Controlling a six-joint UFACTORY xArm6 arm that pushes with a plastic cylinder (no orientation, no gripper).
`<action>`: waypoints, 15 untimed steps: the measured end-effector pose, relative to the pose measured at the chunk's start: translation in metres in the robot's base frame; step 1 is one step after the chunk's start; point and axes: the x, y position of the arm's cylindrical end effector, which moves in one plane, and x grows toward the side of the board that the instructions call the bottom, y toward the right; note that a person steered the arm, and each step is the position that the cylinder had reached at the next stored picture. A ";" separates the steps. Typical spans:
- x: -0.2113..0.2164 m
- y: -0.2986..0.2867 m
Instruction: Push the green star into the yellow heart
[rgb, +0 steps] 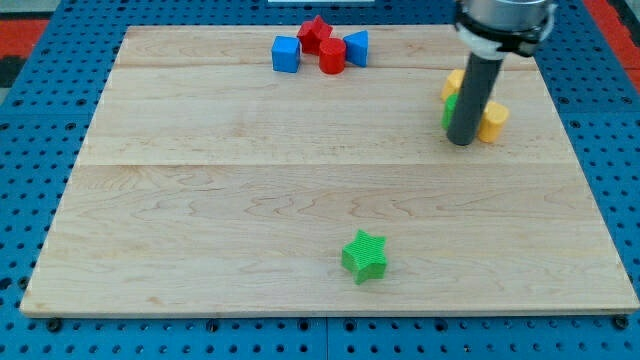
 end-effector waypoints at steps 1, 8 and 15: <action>0.059 -0.057; 0.062 -0.103; 0.057 0.060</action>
